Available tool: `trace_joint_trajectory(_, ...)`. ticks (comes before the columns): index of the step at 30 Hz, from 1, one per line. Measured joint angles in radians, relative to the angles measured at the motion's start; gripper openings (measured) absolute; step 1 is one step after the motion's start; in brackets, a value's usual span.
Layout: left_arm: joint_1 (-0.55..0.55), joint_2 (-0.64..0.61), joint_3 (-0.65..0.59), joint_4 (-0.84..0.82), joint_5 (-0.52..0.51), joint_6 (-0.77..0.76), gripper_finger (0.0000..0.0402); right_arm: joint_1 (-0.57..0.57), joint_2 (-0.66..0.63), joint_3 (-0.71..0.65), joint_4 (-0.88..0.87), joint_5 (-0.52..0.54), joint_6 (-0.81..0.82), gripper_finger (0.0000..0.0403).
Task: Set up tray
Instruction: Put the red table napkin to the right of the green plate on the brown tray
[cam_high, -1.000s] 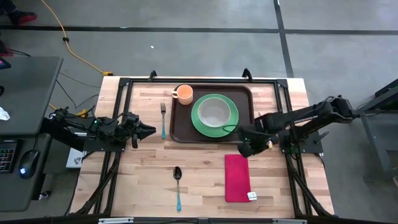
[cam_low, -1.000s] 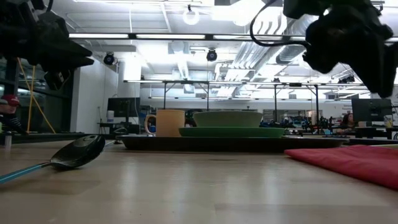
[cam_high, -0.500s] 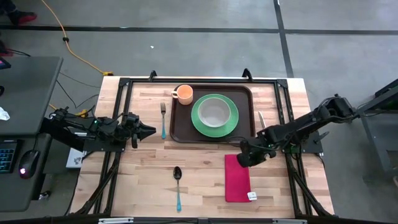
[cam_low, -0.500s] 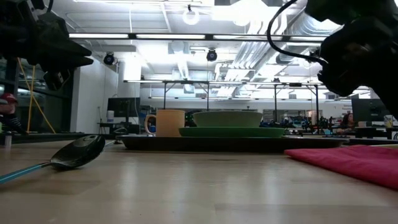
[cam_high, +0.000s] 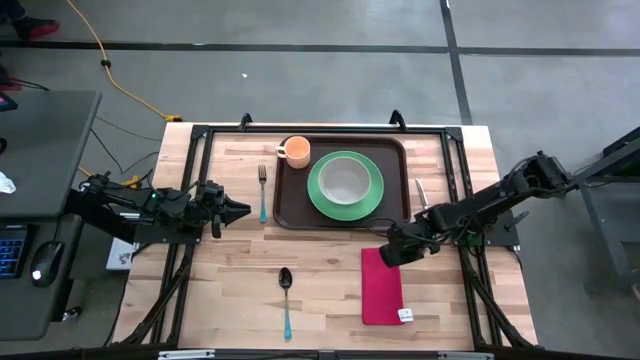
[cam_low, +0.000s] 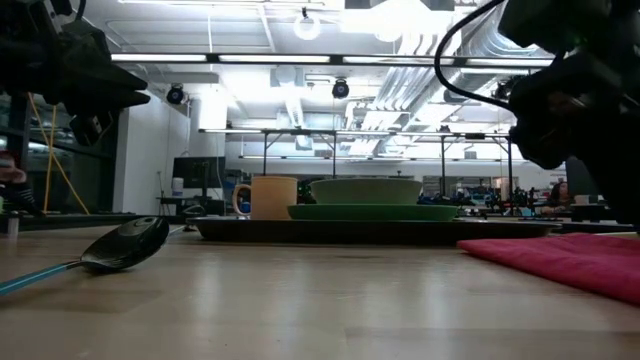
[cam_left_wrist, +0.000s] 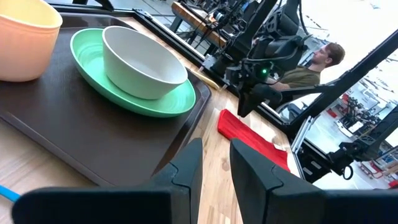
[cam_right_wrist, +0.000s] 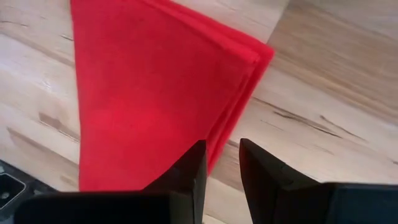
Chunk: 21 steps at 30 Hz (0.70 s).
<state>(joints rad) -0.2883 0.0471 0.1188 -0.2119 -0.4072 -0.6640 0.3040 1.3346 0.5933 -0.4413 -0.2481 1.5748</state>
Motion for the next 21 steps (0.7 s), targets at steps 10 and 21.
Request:
trace_joint_trajectory(10,0.0,0.0,0.0,0.0,-0.002,0.001,0.0111,-0.003,0.0,-0.041,0.079,0.021,0.026,0.0074)
trace_joint_trajectory(21,0.0,0.0,0.0,0.0,-0.006,0.005,0.0111,-0.003,0.022,-0.082,0.117,0.038,0.06,0.0074)
